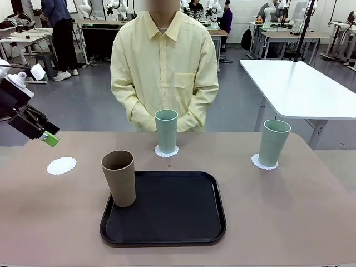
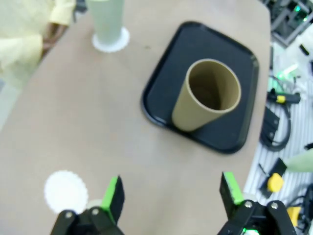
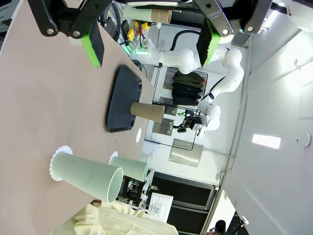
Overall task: Place coasters on the table and set cups on them.
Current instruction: Take one Reusable plastic cup from the Flat Tray and place it on a coaster set by the human.
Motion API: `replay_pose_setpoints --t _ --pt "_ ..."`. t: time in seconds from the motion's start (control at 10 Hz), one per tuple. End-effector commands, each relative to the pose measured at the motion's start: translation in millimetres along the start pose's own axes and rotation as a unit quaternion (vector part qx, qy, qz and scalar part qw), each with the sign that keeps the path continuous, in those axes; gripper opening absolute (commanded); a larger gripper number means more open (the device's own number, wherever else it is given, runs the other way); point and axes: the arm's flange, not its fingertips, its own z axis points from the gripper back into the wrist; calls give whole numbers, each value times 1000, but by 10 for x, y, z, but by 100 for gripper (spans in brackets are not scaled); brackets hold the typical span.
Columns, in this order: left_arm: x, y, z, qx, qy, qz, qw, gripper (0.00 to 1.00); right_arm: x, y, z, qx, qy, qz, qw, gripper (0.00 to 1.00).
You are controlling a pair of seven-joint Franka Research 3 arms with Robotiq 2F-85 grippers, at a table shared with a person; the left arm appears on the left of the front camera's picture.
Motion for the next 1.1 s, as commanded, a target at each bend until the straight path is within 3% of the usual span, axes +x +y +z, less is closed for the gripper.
replay_pose_setpoints --t 0.0,0.3,0.6,0.8,1.0 --pt "-7 -4 -21 -3 2 1 1000 100 -3 -7 -7 -2 -1 -3 1000 100" --pt "-32 152 -305 -89 -45 -128 987 100 -3 -7 -7 -2 -1 -3 1000 100" --pt "-270 331 -532 -180 -135 -204 953 100 -3 -7 -7 -2 -1 -3 1000 100" --pt "-440 362 -702 -170 -188 -237 938 100 -3 -7 -7 -2 -1 -3 1000 100" --pt "-573 351 -969 -106 -226 -236 939 100 -3 -7 -7 -2 -1 -3 1000 100"
